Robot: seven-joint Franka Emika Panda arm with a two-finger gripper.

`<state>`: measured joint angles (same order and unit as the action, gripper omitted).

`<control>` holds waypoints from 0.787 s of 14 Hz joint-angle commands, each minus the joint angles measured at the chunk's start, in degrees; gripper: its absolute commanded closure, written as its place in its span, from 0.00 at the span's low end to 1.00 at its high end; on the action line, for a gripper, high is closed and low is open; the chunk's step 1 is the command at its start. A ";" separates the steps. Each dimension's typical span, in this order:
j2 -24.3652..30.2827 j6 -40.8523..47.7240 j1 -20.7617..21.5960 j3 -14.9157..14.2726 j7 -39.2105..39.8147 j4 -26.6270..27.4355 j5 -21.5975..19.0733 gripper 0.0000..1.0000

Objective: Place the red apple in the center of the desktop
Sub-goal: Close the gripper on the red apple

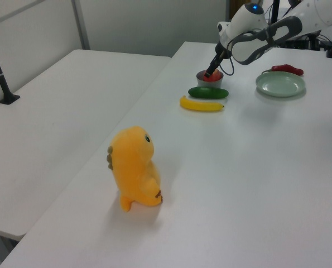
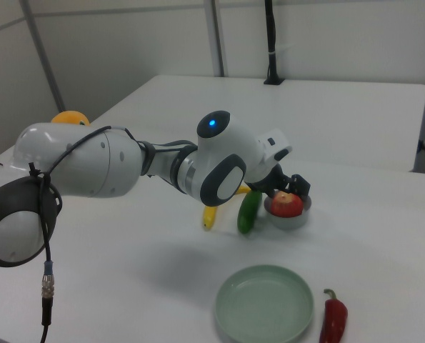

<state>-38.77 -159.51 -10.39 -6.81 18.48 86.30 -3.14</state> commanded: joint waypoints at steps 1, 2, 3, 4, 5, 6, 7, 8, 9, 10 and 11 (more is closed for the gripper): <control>-0.96 -1.15 0.02 0.57 0.68 -0.79 2.43 0.29; -0.96 -1.15 0.02 0.57 0.68 -0.70 3.22 0.48; -0.96 -1.15 0.11 0.66 0.68 -0.61 3.41 0.63; -0.96 -1.06 0.11 0.66 0.68 -0.52 3.41 0.75; -0.87 -1.06 0.11 0.57 0.68 -0.44 3.50 0.85; -0.87 -1.06 0.19 0.57 0.68 -0.35 3.50 0.89; -0.78 -1.06 0.20 0.66 0.68 -0.35 3.50 0.91; -0.78 -1.06 0.20 0.66 0.77 -0.35 3.50 0.92; -0.70 -1.06 0.20 0.66 0.77 -0.35 3.50 0.93; -0.52 -1.06 0.20 0.66 0.77 -0.35 3.50 0.93; -0.17 -0.98 0.20 0.66 0.68 -0.35 3.41 0.93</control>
<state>-39.07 -159.66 -10.30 -6.24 18.67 86.11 -0.44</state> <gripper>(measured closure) 0.326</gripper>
